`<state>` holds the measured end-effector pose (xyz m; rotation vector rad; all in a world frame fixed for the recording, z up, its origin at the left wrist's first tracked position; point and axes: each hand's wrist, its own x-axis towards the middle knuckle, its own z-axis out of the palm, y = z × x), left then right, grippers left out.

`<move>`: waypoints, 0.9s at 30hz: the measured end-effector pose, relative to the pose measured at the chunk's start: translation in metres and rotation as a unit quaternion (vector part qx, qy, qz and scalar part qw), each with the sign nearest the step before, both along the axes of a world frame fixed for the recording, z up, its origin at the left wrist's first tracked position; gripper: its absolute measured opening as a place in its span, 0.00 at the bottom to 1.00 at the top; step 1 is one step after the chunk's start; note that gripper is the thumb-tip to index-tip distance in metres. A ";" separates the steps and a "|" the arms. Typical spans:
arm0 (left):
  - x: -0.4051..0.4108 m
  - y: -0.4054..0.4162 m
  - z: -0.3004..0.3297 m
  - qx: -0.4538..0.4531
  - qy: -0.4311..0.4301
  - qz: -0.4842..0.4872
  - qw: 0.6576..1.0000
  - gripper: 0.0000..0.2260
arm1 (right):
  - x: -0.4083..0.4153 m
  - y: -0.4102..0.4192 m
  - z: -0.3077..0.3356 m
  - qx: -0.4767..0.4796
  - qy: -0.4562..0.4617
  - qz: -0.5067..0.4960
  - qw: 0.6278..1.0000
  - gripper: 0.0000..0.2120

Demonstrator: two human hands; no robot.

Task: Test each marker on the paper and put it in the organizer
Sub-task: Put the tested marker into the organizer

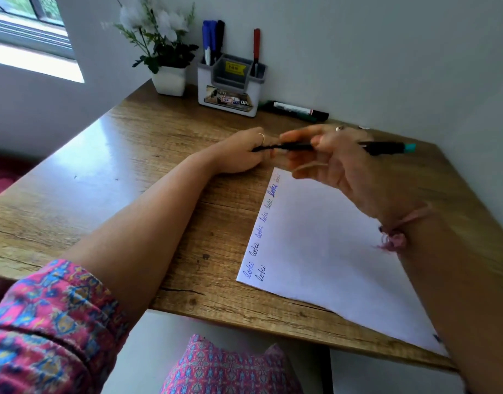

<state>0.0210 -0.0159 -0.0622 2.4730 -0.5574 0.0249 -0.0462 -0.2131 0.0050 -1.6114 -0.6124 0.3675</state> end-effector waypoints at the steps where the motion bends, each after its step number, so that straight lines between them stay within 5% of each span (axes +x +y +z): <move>1: 0.000 0.000 0.001 0.007 -0.006 0.002 1.000 0.13 | 0.008 -0.001 0.003 0.028 0.010 -0.042 0.999 0.14; 7: -0.004 0.003 0.001 -0.091 -0.012 0.021 0.996 0.16 | 0.035 0.001 -0.035 0.078 0.045 -0.263 0.961 0.04; 20: -0.005 0.005 0.001 -0.217 0.034 0.023 0.975 0.08 | 0.036 0.003 -0.047 0.056 -0.006 -0.332 0.942 0.04; 27: -0.009 0.002 0.005 -0.211 0.030 0.022 0.977 0.07 | 0.036 0.005 -0.050 0.033 -0.008 -0.315 0.949 0.01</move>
